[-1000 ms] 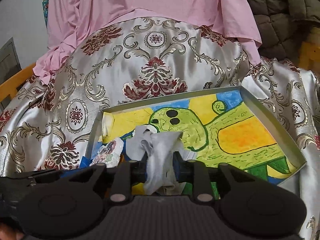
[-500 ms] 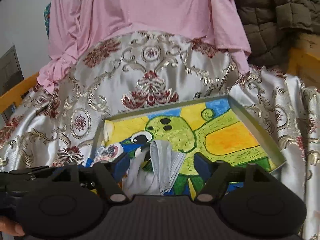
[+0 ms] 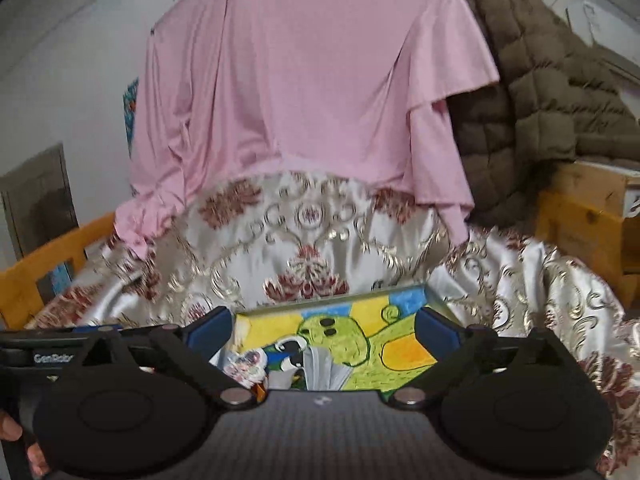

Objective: Organize soft objects
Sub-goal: 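Carry the card and white cloth into the parrot tray and release them, then withdraw both grippers from the tray toward the remaining soft items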

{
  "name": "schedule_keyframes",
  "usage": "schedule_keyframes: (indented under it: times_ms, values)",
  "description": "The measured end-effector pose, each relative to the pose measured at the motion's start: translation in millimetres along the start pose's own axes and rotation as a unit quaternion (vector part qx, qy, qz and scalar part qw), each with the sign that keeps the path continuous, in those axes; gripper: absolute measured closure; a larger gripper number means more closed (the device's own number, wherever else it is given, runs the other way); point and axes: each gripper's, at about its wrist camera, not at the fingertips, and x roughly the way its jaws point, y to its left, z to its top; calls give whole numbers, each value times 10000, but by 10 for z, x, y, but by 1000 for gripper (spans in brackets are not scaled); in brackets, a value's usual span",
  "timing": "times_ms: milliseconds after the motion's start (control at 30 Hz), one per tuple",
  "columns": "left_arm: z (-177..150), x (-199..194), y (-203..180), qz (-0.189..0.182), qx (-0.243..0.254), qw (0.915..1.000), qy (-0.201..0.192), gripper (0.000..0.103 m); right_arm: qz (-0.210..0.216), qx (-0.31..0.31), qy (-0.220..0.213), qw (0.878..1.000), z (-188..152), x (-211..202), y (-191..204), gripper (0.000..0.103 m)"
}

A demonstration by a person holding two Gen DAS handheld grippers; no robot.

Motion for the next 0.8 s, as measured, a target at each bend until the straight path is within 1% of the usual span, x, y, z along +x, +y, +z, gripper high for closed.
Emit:
schedule_keyframes:
  times_ms: [100, 267, 433, 567, 800]
  values:
    - [-7, -276, -90, 74, 19, 9999, -132, 3, 70, -9, -151, 9999, 18, -288, 3, 0]
    - [-19, -748, -339, 206, 386, 9981, -423, 2, 177, 21, -348, 9992, -23, -761, 12, 0]
    - [-122, -1202, -528, 192, 520, 9963, -649, 1, 219, 31, -476, 9986, -120, -1184, -20, 0]
    - [-269, -1474, -628, 251, 630, 9953, -695, 1, 232, 32, -551, 9982, -244, -1478, -11, 0]
    - [-582, -1831, -749, 431, 750, 9946, -580, 1, 272, 55, -623, 9977, -551, -1860, 124, 0]
